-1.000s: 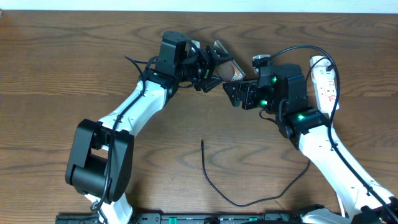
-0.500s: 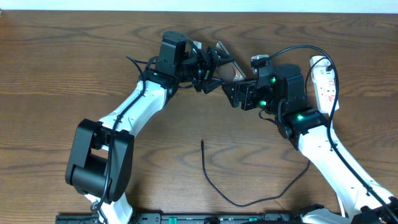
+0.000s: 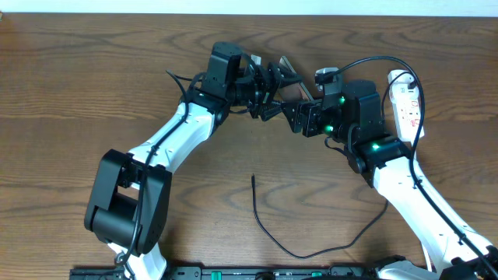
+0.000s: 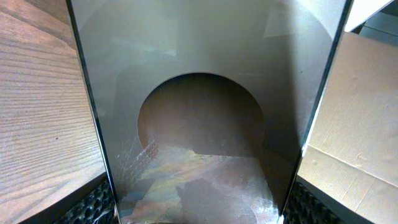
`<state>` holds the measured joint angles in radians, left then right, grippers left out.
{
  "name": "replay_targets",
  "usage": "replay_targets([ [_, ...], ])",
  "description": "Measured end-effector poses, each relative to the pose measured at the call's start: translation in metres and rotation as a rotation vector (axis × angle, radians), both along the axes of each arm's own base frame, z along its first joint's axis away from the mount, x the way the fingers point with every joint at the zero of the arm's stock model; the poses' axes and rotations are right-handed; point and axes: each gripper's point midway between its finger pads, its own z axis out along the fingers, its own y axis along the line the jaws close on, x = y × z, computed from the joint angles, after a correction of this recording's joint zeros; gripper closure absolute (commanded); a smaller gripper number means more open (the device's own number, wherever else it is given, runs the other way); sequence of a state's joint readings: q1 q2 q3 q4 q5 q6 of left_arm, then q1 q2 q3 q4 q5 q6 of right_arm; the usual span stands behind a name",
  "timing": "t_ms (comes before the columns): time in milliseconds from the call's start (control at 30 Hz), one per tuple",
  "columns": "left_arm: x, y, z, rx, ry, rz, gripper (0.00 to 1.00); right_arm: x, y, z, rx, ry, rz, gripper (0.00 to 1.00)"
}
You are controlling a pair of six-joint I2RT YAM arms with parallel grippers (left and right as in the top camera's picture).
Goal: Plug charger to phone and switch on socket
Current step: 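Close the right gripper on the phone's edge beside the left gripper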
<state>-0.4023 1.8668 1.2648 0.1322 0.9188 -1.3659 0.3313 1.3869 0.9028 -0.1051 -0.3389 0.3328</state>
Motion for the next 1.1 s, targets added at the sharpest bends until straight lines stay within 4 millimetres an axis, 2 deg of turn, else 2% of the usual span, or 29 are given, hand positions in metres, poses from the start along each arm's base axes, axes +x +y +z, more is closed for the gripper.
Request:
replay_targets([
  [200,-0.0001,0.0,0.0,-0.002,0.007,0.002,0.93,0.0021,-0.003,-0.0007,-0.011,-0.004,-0.018,0.27],
  [367,-0.0005,-0.0006,0.0,-0.004,0.016,0.005,0.93,0.003,-0.004,-0.0006,-0.009,-0.002,-0.029,0.41],
  [500,-0.0016,-0.002,0.0,-0.004,0.019,0.002,0.93,0.0034,-0.0046,-0.0007,-0.009,-0.001,-0.034,0.43],
  [700,-0.002,-0.0026,0.0,-0.004,0.02,0.001,0.93,0.0039,-0.0053,-0.0009,-0.01,0.0,-0.04,0.51],
  [1100,-0.002,-0.0026,0.0,-0.005,0.02,0.001,0.93,0.004,-0.0056,-0.0011,-0.006,0.004,-0.045,0.57],
])
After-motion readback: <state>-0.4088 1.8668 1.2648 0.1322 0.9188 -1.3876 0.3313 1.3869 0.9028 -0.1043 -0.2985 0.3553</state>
